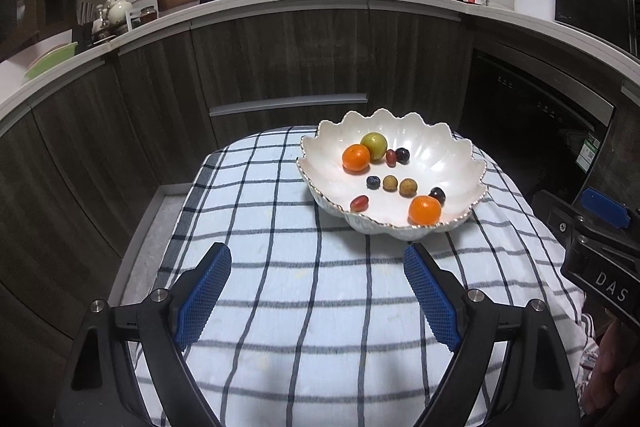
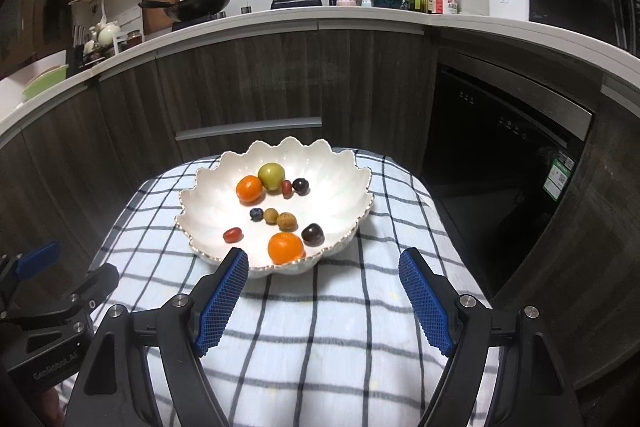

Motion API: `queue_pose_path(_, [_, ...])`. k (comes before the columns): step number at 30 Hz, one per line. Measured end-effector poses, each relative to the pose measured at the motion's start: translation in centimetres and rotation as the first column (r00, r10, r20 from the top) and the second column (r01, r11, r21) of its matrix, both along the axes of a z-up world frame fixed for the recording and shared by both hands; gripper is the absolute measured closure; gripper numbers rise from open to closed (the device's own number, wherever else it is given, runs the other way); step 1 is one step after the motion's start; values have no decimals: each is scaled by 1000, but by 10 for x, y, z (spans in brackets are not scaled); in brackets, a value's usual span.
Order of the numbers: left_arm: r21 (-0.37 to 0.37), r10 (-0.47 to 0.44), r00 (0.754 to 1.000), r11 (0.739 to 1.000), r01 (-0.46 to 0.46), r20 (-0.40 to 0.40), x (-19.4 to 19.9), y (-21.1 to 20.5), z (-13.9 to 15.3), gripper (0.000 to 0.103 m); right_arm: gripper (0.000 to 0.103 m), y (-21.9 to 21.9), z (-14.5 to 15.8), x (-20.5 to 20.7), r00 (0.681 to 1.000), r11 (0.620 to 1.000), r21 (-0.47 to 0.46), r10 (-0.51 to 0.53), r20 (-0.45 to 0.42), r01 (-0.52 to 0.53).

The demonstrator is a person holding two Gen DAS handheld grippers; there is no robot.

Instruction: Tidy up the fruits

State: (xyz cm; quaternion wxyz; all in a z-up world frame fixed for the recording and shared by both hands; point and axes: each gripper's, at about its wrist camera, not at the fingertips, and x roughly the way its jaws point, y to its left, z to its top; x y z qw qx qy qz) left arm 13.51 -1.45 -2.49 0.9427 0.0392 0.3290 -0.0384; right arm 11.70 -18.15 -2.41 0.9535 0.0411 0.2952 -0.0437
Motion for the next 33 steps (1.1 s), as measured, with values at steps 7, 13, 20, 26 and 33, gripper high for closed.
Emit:
queue_pose_path(7, [9, 9, 1000, 1000, -9, 26, -30, 0, 0, 14, 24, -6, -4, -27, 1000, 999, 19, -27, -6, 27])
queue_pose_path(13, [13, 18, 999, 1000, -19, 39, -53, 2, -2, 13, 24, -7, -10, -48, 1000, 998, 52, -21, -16, 22])
queue_pose_path(20, [-3, 37, 999, 999, -37, 26, -67, 11, -7, 13, 24, -1, -8, -69, 1000, 999, 22, -26, 13, 25])
queue_pose_path(26, [-11, 51, 998, 999, -51, 39, -78, 15, -8, 13, 20, 1, -7, -84, 999, 999, 26, -34, 19, 33])
queue_pose_path(33, [-25, 80, 995, 997, -79, 58, -85, 22, -3, 13, 19, 1, -4, -94, 999, 999, 21, -35, 41, 34])
